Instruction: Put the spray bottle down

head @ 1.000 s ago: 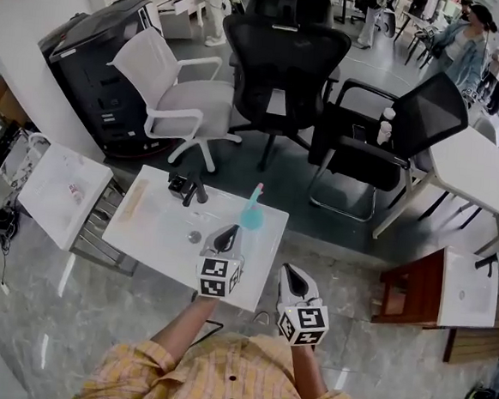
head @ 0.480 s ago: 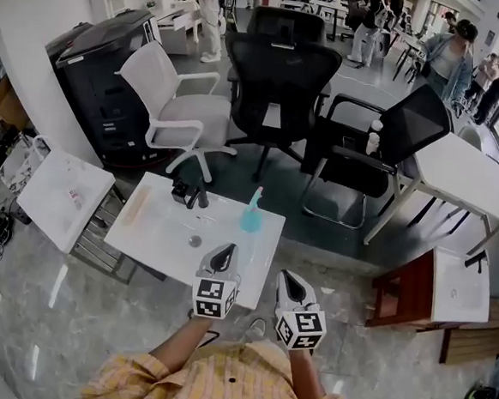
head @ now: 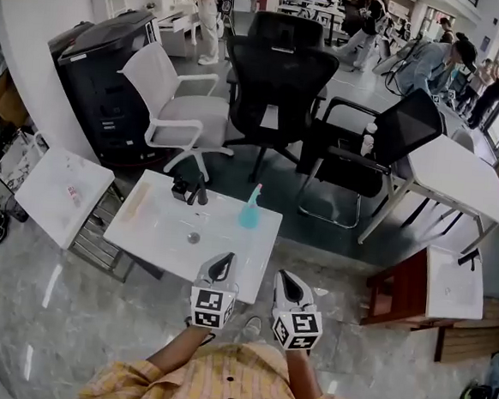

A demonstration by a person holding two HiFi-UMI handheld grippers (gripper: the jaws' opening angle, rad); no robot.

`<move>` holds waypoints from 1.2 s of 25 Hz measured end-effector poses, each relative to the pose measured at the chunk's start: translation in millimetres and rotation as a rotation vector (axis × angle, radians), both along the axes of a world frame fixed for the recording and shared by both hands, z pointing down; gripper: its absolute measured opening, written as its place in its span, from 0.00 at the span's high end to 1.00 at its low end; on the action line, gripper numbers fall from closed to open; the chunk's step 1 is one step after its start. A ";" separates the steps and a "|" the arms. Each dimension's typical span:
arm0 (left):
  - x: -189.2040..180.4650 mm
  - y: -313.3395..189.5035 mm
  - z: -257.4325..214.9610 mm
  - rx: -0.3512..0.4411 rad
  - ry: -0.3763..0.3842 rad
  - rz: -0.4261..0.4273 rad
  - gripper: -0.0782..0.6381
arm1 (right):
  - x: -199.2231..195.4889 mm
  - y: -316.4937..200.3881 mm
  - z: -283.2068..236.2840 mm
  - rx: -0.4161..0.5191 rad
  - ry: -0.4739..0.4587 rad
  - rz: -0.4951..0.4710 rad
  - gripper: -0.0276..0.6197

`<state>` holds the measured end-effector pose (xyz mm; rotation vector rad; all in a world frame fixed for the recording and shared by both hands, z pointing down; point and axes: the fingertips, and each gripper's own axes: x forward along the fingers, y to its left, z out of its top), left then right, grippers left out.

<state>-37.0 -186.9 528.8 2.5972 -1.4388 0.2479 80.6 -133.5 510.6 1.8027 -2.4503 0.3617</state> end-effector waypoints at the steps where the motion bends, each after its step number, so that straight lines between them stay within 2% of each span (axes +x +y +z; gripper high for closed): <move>1: 0.5 3.4 0.0 0.005 -0.002 0.003 0.89 | -0.6 1.6 -0.1 0.002 0.005 0.001 0.96; 12: -2.8 29.5 2.2 -0.003 0.023 0.017 0.89 | -9.0 18.7 -0.8 0.012 0.052 0.006 0.96; 30: 4.2 37.4 -1.4 0.017 0.031 0.042 0.89 | 2.0 18.0 -2.5 0.017 0.039 0.051 0.96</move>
